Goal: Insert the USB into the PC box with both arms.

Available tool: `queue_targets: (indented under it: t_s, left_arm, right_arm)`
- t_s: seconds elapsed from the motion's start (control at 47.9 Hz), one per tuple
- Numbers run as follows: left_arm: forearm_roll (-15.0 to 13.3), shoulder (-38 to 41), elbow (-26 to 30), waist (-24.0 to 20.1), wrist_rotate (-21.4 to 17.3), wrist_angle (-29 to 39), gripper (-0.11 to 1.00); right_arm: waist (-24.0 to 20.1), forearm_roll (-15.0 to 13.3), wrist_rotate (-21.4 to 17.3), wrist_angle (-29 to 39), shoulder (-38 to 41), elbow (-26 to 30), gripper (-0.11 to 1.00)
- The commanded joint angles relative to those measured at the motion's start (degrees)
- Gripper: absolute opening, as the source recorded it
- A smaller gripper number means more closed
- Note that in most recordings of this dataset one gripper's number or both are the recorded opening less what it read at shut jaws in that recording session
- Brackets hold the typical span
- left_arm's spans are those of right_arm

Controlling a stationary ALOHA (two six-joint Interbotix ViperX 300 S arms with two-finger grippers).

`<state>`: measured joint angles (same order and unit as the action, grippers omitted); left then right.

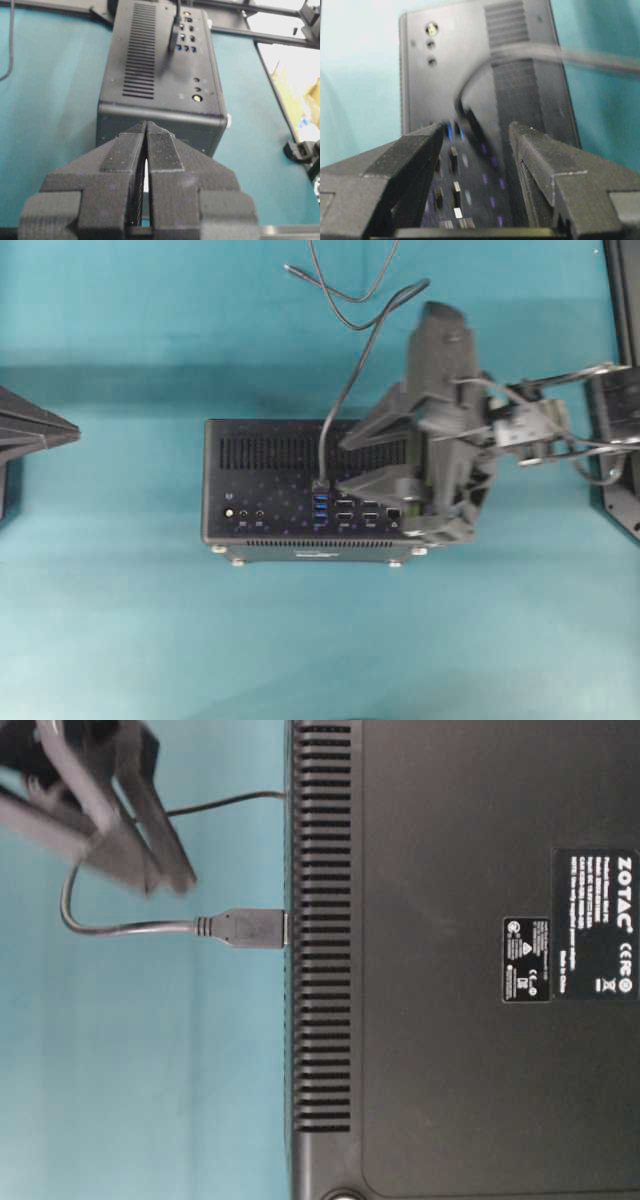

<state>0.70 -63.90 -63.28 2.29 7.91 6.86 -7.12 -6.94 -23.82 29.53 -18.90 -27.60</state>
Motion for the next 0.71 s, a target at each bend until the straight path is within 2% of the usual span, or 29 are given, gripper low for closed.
queue_targets:
  t_s: [0.0,0.689]
  left_arm:
    - [0.09,0.18,0.79,0.09,0.00,-0.35,0.00]
    - [0.09,-2.46,-0.09,0.09,-0.97,-0.62,0.00]
  right_arm:
    - [0.00,-0.18,0.18,0.62,-2.11,0.00,0.66]
    - [-0.44,-0.18,0.97,1.14,-11.25,-6.15,0.65]
